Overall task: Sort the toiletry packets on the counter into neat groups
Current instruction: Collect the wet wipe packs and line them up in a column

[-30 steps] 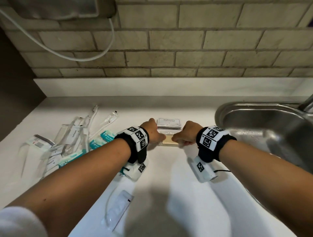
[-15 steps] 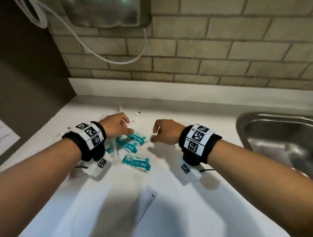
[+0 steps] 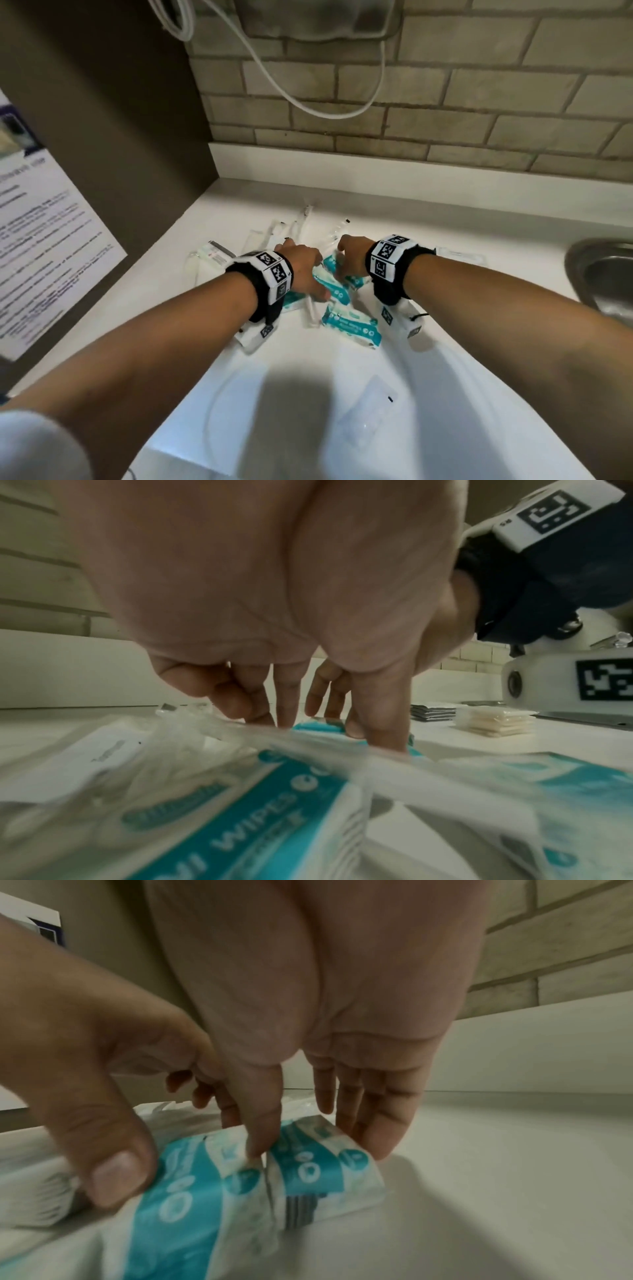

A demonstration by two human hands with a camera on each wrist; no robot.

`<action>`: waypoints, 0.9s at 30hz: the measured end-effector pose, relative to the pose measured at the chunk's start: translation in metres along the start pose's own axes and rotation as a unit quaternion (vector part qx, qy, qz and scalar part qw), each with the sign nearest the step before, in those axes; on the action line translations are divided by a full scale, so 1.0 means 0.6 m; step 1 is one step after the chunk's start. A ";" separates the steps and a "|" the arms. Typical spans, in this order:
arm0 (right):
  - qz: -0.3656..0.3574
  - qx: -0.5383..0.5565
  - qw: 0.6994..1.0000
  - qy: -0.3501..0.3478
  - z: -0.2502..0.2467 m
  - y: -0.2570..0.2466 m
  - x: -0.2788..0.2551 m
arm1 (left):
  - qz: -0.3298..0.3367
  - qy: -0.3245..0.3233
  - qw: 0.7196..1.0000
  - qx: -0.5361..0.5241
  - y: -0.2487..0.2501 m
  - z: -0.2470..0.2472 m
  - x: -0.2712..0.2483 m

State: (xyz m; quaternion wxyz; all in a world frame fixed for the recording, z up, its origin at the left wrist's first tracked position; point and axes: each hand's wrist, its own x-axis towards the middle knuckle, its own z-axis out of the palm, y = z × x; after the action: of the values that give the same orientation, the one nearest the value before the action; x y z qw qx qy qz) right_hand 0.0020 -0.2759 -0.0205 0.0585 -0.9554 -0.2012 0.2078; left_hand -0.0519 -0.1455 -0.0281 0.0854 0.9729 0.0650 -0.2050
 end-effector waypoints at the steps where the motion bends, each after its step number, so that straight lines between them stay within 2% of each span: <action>1: 0.004 -0.001 1.000 -0.005 -0.002 0.000 0.002 | 0.002 -0.003 1.000 -0.003 0.001 -0.001 0.000; 7: 0.015 0.004 1.000 -0.024 -0.010 0.005 0.010 | 0.009 -0.028 0.999 -0.025 -0.004 -0.005 0.005; 12: 0.013 0.028 1.000 0.000 -0.022 0.012 -0.011 | 0.033 0.003 0.999 -0.035 -0.010 -0.006 0.003; 15: -0.014 0.032 0.999 0.025 -0.036 0.024 -0.032 | 0.044 0.040 0.993 -0.104 -0.020 -0.008 -0.003; 18: -0.047 0.044 0.997 0.037 -0.039 0.037 -0.052 | 0.082 0.073 0.974 -0.199 -0.036 -0.030 -0.023; 20: -0.069 0.061 0.996 0.016 -0.031 0.039 -0.067 | 0.111 0.079 0.968 -0.213 -0.053 -0.051 -0.040; 22: -0.082 0.050 0.995 -0.036 -0.016 0.033 -0.084 | 0.121 0.079 0.963 -0.228 -0.074 -0.066 -0.059; 24: -0.089 0.017 0.992 -0.086 0.005 0.023 -0.101 | 0.124 0.094 0.955 -0.252 -0.096 -0.073 -0.083; 27: -0.096 -0.026 0.989 -0.113 0.032 0.006 -0.111 | 0.113 0.111 0.947 -0.279 -0.130 -0.067 -0.114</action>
State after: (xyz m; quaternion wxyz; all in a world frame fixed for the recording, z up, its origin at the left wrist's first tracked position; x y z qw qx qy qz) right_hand -0.0606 -0.3059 -0.0139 0.0301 -0.9034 -0.3028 0.3022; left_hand -0.1112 -0.0678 0.0256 0.3685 0.9276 0.0183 -0.0582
